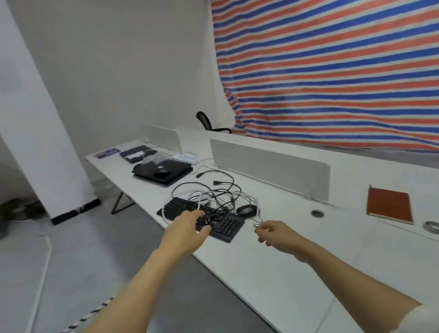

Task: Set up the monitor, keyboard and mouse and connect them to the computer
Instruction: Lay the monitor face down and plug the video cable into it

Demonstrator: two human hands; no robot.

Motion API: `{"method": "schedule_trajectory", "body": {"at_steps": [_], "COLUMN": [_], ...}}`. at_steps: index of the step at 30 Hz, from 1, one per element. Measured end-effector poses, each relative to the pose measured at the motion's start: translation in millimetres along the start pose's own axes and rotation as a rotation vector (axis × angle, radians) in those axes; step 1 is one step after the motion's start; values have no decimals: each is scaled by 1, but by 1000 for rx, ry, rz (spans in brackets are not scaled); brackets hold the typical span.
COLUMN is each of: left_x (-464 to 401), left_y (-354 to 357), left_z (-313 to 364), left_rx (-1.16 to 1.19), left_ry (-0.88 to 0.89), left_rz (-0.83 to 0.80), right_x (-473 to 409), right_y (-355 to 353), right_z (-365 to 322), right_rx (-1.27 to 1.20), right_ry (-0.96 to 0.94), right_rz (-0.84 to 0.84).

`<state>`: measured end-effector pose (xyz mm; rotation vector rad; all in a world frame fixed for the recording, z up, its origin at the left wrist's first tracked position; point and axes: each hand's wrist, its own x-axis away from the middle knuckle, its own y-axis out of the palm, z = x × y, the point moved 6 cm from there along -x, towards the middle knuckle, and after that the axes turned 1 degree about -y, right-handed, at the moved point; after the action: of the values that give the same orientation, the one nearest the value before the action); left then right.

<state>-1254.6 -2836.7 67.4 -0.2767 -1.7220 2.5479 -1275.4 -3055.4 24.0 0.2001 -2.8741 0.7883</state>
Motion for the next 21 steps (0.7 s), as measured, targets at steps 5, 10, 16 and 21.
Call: {"method": "schedule_trajectory", "body": {"at_steps": [5,10,16,21], "left_x": [-47,-102,-183,-251], "left_y": [-52,-48,18,86], "left_z": [-110,-170,-238,-286], "left_rx": [15,71,116,141], "left_ry": [-84,-121,-164,-256], "left_rz": [62,84,-42,-211], "right_x": [-80,-169,-298,-401], "right_y": [63,85,117,152], "right_z": [-76,-95,-67,-33], "right_rx": [110,251,370,464], "right_ry": [-60,-124,-145,-173], "right_rz": [-116,-89,-90,-128]}}
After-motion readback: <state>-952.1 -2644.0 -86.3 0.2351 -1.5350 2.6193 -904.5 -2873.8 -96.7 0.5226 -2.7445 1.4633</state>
